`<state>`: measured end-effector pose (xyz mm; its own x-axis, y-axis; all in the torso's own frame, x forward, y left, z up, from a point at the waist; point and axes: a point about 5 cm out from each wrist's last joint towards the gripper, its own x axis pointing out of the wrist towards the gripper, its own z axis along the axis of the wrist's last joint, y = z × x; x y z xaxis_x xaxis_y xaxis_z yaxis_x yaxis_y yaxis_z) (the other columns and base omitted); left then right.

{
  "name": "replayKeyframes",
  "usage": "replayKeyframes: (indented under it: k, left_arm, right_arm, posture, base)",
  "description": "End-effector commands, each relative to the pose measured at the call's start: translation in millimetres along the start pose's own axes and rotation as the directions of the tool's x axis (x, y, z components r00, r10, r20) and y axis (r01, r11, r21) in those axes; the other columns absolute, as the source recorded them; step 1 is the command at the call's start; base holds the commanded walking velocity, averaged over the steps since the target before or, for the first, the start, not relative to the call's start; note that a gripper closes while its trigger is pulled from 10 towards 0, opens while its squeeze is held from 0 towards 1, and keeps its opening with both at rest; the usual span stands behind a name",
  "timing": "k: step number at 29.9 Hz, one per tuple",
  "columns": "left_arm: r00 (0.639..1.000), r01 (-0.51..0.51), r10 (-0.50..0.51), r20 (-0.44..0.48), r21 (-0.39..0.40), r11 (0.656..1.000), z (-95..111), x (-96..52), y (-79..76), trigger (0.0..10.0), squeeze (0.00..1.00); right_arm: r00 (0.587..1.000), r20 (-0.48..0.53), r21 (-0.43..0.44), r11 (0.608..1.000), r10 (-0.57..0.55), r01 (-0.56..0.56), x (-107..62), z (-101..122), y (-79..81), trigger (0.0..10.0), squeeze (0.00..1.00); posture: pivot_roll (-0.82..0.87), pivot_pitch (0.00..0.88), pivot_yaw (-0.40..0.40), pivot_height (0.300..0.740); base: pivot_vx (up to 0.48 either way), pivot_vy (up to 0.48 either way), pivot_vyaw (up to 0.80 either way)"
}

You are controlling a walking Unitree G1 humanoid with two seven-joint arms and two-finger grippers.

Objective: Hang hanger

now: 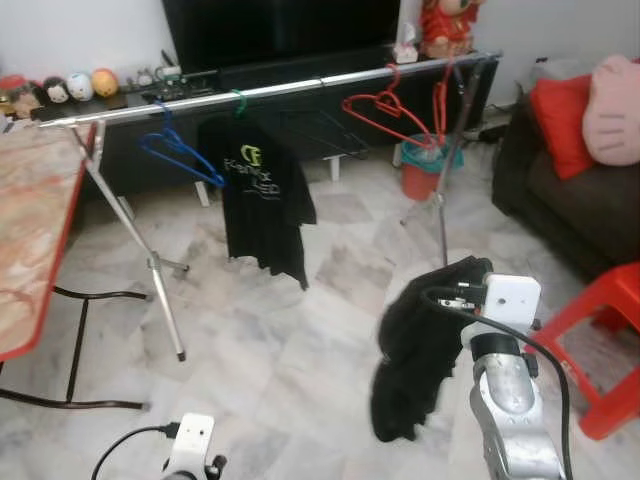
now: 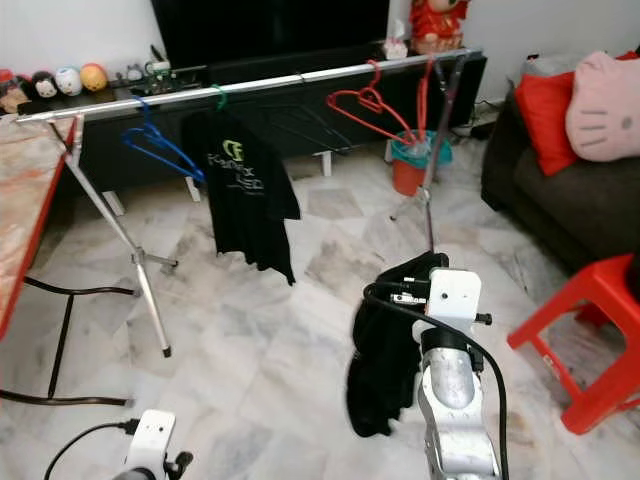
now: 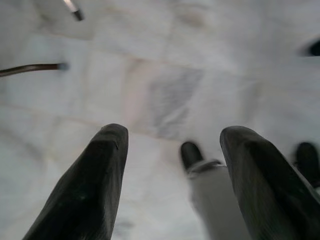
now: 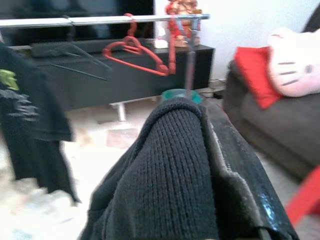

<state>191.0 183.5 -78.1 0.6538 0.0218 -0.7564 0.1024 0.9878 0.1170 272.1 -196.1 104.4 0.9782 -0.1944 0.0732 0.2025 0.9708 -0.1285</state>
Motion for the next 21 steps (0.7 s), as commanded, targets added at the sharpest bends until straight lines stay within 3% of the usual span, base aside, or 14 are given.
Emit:
replayKeyframes:
  k: [1, 18, 21]
  left_arm:
    - [1.000, -0.018, 0.018, -0.008, 0.020, 1.000, -1.5, -0.8, 8.8, 10.0, 0.00]
    - [1.000, -0.017, 0.017, -0.007, 0.016, 1.000, -0.7, -0.5, 8.8, 10.0, 0.00]
    - [1.000, -0.018, 0.018, -0.013, 0.012, 1.000, -1.6, -0.6, 9.2, 10.0, 0.00]
  right_arm:
    - [0.999, 0.054, 0.023, 1.000, 0.003, -0.004, 3.5, 13.2, 4.3, 10.0, 0.00]
    - [0.999, 0.050, 0.025, 1.000, 0.003, -0.004, 4.5, 13.1, 4.8, 10.0, 0.00]
    - [0.999, 0.048, 0.029, 1.000, 0.002, -0.003, 4.4, 13.0, 5.1, 10.0, 0.00]
  posture:
    - [-0.16, 0.000, 0.037, 0.740]
    - [-0.16, 0.000, 0.039, 0.740]
    - [-0.16, 0.000, 0.039, 0.740]
  base:
    - [0.000, -0.337, 0.00]
    - [0.000, -0.334, 0.00]
    - [0.000, 0.000, 0.00]
